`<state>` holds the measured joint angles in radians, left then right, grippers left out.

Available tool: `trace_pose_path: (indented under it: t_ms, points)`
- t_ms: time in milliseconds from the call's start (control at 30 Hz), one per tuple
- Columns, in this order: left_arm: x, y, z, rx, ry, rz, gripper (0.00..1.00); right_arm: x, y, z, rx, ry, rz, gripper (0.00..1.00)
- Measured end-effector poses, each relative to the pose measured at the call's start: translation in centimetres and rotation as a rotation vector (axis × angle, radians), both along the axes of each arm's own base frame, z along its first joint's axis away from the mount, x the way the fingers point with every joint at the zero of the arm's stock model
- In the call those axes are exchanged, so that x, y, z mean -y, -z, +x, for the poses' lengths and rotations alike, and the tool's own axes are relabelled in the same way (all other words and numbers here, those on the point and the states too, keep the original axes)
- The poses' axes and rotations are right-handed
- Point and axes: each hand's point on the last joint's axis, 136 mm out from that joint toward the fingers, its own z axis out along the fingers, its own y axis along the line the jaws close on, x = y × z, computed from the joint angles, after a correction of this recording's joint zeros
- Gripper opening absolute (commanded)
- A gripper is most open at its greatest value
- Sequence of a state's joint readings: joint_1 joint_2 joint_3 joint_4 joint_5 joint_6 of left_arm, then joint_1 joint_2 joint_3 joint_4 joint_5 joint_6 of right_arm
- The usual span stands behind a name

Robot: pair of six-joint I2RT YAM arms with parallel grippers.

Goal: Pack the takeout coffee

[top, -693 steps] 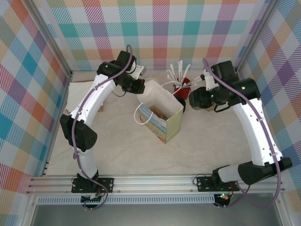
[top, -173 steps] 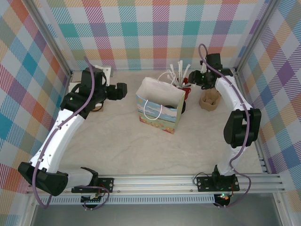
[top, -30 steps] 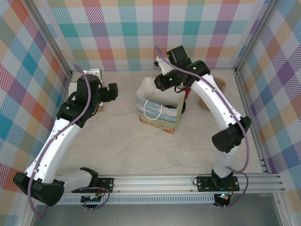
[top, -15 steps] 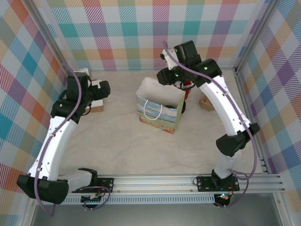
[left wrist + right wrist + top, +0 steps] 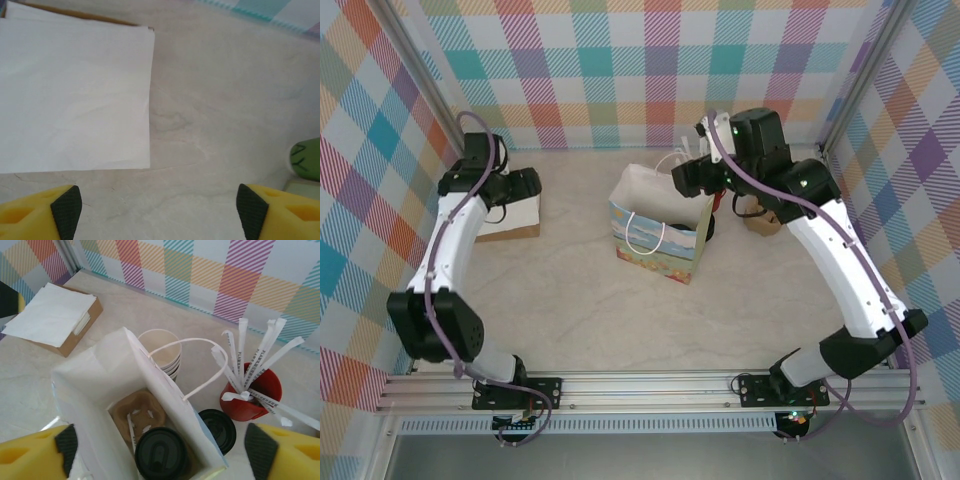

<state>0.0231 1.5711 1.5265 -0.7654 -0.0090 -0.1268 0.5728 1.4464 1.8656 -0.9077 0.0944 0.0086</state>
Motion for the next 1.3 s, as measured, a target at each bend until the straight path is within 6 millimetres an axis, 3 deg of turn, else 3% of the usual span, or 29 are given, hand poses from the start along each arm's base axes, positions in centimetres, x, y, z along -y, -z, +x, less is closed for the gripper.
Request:
trace_pose_path:
  t_ms: [267, 400, 667, 867, 1300]
  points:
    - [-0.7, 8.7, 3.5, -0.248, 0.009, 0.102, 0.76, 1.4, 0.6, -0.2, 0.028, 0.047, -0.003, 0.99]
    - [-0.4, 11.1, 4.9, -0.313, 0.025, 0.188, 0.74, 2.0, 1.1, -0.2, 0.023, 0.070, -0.013, 0.99]
    - [0.2, 13.0, 6.7, -0.368, 0.053, 0.296, 0.64, 2.9, 1.6, 0.0, 0.019, 0.100, -0.022, 1.00]
    - [0.0, 14.5, 6.3, -0.419, 0.060, 0.326, 0.53, 3.2, 1.7, 0.2, 0.020, 0.114, -0.025, 1.00]
    - [0.0, 15.2, 6.2, -0.439, 0.070, 0.332, 0.19, 3.5, 2.4, 0.5, 0.002, 0.135, -0.019, 0.99]
